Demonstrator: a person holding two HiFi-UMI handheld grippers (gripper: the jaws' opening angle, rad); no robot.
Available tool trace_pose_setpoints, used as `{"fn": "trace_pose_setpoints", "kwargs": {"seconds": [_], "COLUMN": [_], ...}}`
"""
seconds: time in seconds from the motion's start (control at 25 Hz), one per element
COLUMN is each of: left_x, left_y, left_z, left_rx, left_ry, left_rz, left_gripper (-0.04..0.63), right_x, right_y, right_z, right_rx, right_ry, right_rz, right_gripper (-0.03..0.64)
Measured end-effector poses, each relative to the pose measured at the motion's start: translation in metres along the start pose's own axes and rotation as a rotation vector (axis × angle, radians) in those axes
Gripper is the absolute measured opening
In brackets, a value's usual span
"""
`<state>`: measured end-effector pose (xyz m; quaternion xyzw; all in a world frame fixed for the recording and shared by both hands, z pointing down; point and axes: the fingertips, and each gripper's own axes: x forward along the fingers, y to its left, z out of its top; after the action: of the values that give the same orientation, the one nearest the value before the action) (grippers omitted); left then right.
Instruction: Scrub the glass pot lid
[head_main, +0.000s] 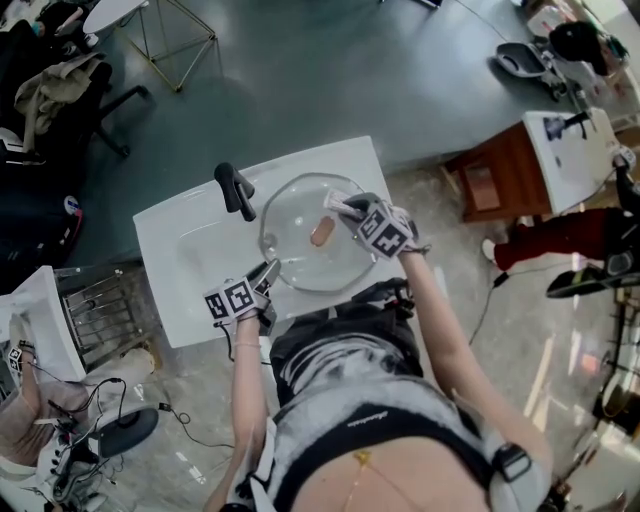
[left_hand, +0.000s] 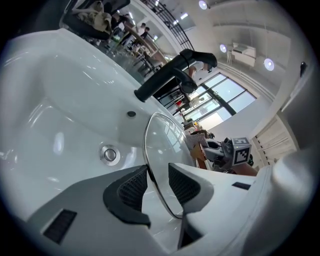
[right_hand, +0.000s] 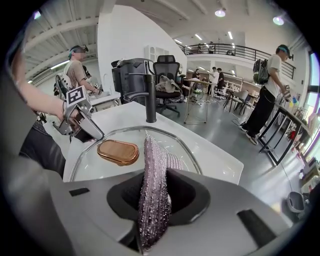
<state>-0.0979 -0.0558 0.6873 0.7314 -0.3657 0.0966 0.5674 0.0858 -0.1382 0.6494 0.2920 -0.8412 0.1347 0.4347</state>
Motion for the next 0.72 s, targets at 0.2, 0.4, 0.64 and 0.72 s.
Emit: {"fn": "trace_pose_setpoints", "kwargs": {"seconds": [0.2,0.4,0.64,0.72], "left_x": [-0.002,-0.009,-0.023,-0.02], "left_y": [-0.002,-0.006,-0.054,-0.081], "left_z": [-0.001,0.002,0.034,0.041], "left_rx": [0.092,0.25,0.413,0.458], "left_ry": [0.022,0.061,-0.077,-0.107], "left_rz": [0.071,0.168,0.155,0.111], "left_gripper": [0.154,0.179,0.15,0.133], "right_x": [-0.004,-0.017,-0.059,-0.075], "right_y": [0.0,-0.002,0.007,0.011], "right_z": [-0.001,0.005,0.03,0.037], "right_rx": [-0.071,-0.023,0.072,0.084], "right_ry": [-0.008,-0.057,-0.215,-0.259], "right_rz": [-0.071,-0.081,-0.053,-0.055], "right_gripper": [0.091,0.084,0.083,0.083]}}
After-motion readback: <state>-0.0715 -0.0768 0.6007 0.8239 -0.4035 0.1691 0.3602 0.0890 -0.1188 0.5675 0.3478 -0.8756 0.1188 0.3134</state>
